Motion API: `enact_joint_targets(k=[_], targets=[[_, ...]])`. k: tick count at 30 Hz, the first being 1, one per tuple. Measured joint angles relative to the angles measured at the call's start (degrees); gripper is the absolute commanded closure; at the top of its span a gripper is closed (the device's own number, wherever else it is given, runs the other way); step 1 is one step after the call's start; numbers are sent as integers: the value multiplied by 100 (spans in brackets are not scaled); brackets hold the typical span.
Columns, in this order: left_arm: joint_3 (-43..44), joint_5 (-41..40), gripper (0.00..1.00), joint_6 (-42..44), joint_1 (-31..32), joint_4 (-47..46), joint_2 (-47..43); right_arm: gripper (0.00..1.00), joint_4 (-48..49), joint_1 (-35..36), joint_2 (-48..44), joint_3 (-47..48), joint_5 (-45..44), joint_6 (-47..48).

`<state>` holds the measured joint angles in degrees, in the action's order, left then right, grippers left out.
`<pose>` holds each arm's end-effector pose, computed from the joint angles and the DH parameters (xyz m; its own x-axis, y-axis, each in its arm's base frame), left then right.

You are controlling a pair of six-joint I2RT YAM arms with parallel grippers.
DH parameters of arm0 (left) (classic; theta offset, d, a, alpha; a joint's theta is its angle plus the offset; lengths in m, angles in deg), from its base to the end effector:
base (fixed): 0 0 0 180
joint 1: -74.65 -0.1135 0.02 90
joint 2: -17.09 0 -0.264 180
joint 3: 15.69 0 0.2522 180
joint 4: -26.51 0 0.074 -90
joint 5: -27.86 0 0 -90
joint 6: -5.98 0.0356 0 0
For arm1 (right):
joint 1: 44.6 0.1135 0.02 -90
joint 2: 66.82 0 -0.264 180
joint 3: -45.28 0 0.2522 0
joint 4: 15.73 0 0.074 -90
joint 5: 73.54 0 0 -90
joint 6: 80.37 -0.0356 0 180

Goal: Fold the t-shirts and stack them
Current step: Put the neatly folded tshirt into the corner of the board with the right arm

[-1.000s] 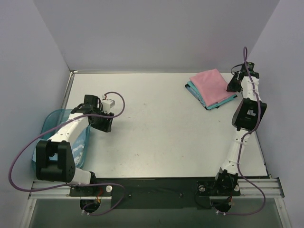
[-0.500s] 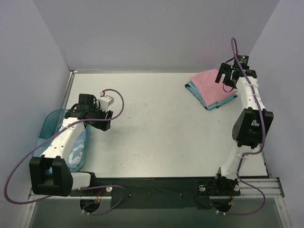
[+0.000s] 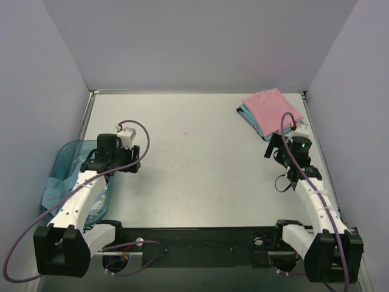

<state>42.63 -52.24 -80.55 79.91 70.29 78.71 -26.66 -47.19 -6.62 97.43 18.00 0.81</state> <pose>0.2191 -0.0263 0.2514 -0.7154 0.1257 -0.6873 0.2507 0.9644 -0.0845 0.2419 -0.0100 0.2716 -0.3180 0.1678 -0.9331 0.0694 0.9857 0.1536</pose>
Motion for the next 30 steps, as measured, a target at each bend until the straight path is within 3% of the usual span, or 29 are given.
enact_joint_targets(k=[5, 10, 30], targets=[[-439, -444, 33, -382, -7, -435, -22, 0, 514, 33, -1368, -1735, -37, -199], [-822, -1023, 33, -479, -11, -1019, -103, 0, 911, 103, -2232, -2424, -479, -411], [-1165, -1416, 33, -474, -11, -1528, -173, 0, 1327, 531, -2323, -2889, -1008, -466]])
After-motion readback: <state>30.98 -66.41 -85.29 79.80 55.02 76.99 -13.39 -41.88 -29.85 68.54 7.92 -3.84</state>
